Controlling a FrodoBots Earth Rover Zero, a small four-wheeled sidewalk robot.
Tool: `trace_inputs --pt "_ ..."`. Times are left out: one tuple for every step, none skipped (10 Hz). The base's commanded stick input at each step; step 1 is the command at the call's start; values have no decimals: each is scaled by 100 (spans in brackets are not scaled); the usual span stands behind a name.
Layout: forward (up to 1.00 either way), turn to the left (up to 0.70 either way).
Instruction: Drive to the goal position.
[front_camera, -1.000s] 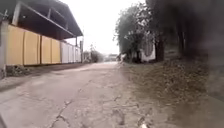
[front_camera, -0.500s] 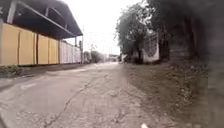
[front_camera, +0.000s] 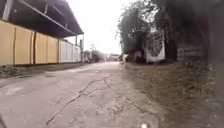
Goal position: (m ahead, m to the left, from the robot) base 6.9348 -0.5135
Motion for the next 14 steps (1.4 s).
trace_inputs --pt "100 0" --pt "100 0" --pt "100 0" --pt "100 0" --pt "100 0" --pt "100 0" --pt "100 0" --pt "100 0" --pt "100 0" --pt "100 -14" --pt "100 -37" --pt "100 -12" --pt "100 0" --pt "100 0"
